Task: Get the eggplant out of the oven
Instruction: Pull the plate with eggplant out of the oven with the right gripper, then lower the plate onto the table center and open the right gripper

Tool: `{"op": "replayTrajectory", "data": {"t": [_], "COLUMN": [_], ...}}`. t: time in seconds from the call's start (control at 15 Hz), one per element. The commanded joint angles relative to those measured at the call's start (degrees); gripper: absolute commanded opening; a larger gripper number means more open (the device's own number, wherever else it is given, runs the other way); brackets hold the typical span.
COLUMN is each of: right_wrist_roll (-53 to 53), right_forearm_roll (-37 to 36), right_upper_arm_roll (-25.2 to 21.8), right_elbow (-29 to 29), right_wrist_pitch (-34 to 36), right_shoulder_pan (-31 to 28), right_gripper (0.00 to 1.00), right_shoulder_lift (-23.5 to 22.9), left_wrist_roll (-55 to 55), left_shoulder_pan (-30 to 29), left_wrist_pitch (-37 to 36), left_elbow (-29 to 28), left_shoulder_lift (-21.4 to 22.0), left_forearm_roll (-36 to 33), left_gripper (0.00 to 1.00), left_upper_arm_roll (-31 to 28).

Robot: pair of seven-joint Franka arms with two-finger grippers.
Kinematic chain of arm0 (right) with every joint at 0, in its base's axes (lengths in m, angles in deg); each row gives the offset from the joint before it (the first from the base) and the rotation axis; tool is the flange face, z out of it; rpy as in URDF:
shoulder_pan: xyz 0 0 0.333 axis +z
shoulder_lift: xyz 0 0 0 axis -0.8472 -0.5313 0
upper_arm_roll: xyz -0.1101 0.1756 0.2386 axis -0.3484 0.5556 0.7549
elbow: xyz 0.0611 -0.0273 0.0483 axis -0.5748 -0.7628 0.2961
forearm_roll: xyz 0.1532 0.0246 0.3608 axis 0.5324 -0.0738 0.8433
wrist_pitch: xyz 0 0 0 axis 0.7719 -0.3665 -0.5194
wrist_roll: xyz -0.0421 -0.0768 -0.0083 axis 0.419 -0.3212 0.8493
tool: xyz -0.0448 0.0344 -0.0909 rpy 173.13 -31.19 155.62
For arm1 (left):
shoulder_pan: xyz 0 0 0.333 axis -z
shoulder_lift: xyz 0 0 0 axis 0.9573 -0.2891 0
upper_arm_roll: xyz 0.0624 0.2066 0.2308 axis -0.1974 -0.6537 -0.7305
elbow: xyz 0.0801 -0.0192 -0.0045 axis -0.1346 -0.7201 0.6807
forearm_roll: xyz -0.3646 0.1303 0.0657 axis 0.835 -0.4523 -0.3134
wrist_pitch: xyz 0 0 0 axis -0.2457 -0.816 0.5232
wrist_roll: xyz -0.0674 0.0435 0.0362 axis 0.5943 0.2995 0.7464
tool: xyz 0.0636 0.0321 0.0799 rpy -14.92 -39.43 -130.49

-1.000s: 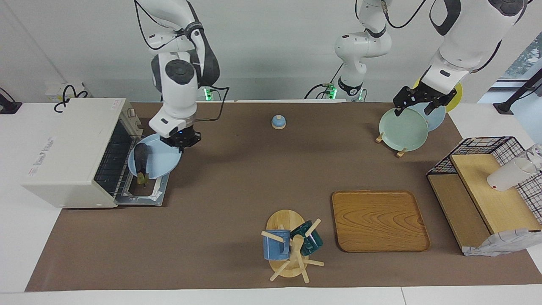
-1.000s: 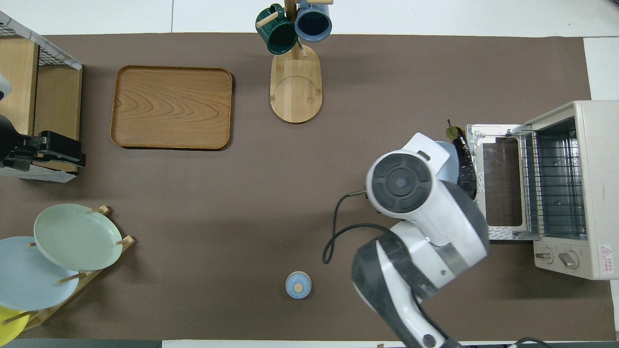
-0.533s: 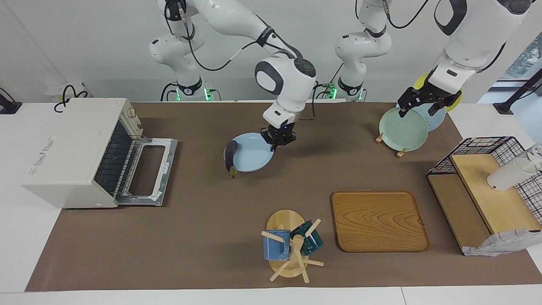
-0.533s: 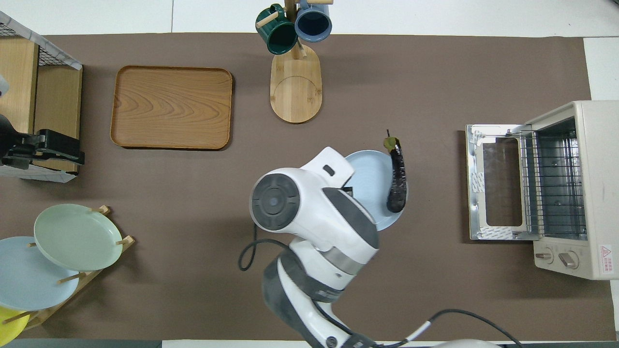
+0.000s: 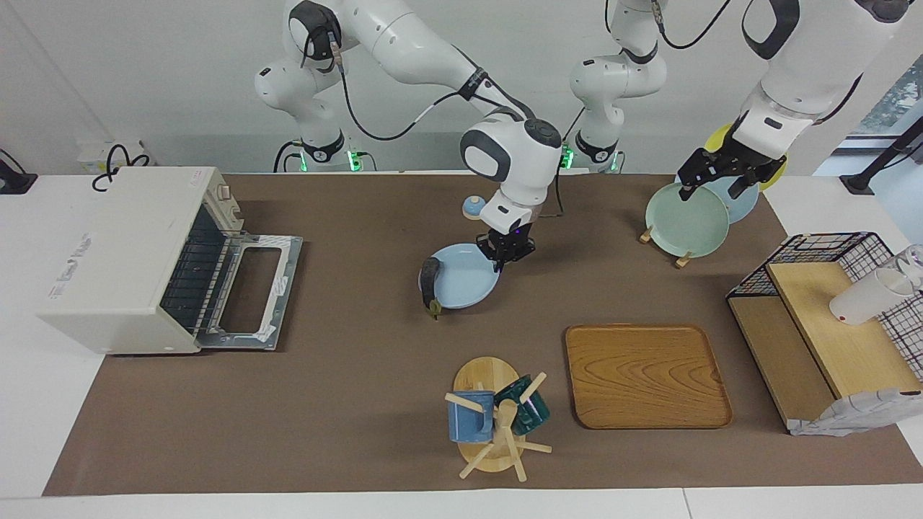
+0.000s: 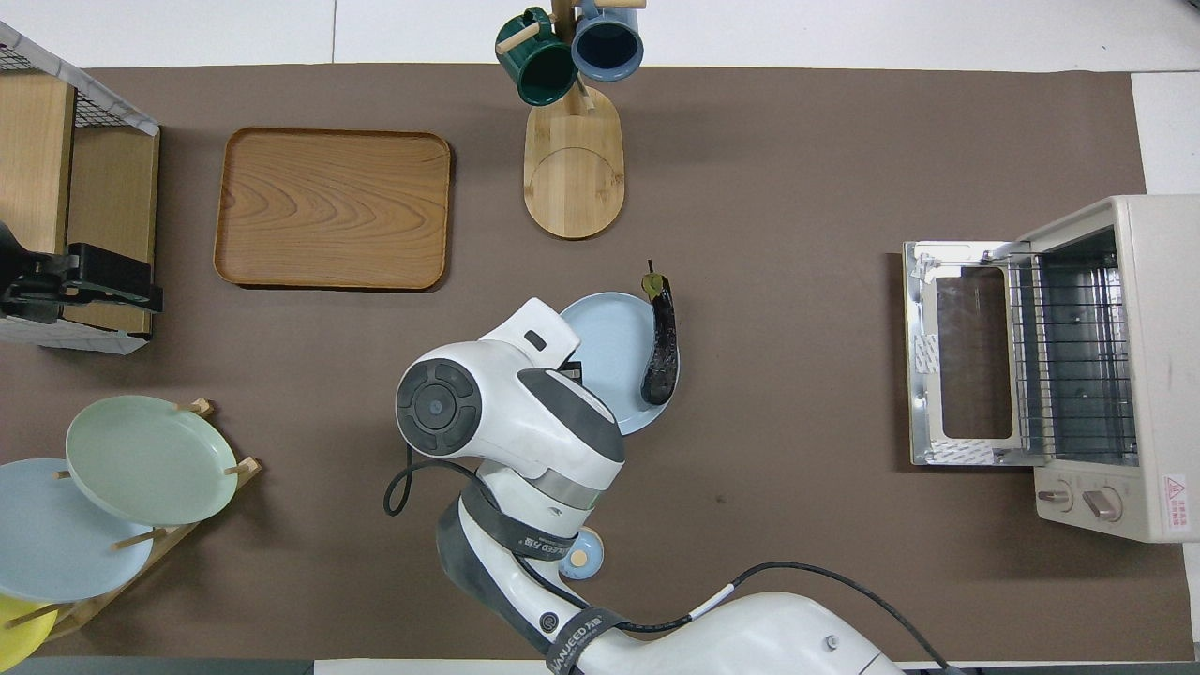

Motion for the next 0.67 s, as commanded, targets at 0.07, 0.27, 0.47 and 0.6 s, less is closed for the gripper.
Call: {"op": "replayTrajectory", "data": {"t": [0.07, 0.27, 0.47, 0.6], "right_wrist_roll": [0.0, -0.1, 2.0, 7.0], "right_forearm_roll": [1.1, 1.1, 0.1, 0.3], "right_upper_arm_roll": [0.5, 0.6, 0.5, 0.0], "right_elbow": [-7.2, -4.9, 4.8, 5.2], "right_wrist_pitch": [-9.9, -10.2, 4.7, 9.7], "right_shoulder_pan": [-1.3, -0.6, -0.8, -3.0], "right_gripper": [0.16, 0.22, 0.24, 0.23], "right_shoulder_lift": [2.3, 2.4, 2.2, 5.0], "left_wrist_roll": [0.6, 0.7, 0.6, 0.6], "left_shoulder_pan": [-0.6, -0.3, 0.1, 0.1], "left_wrist_pitch": [1.1, 2.0, 2.7, 2.7], "left_elbow": [-1.0, -1.4, -1.7, -1.7], "left_shoulder_lift": [0.7, 0.8, 0.7, 0.7], "left_forearm_roll": [1.1, 1.1, 1.1, 1.5], "left_gripper": [1.0, 1.0, 1.0, 1.0], "left_upper_arm_roll": [0.2, 0.2, 0.3, 0.3]}}
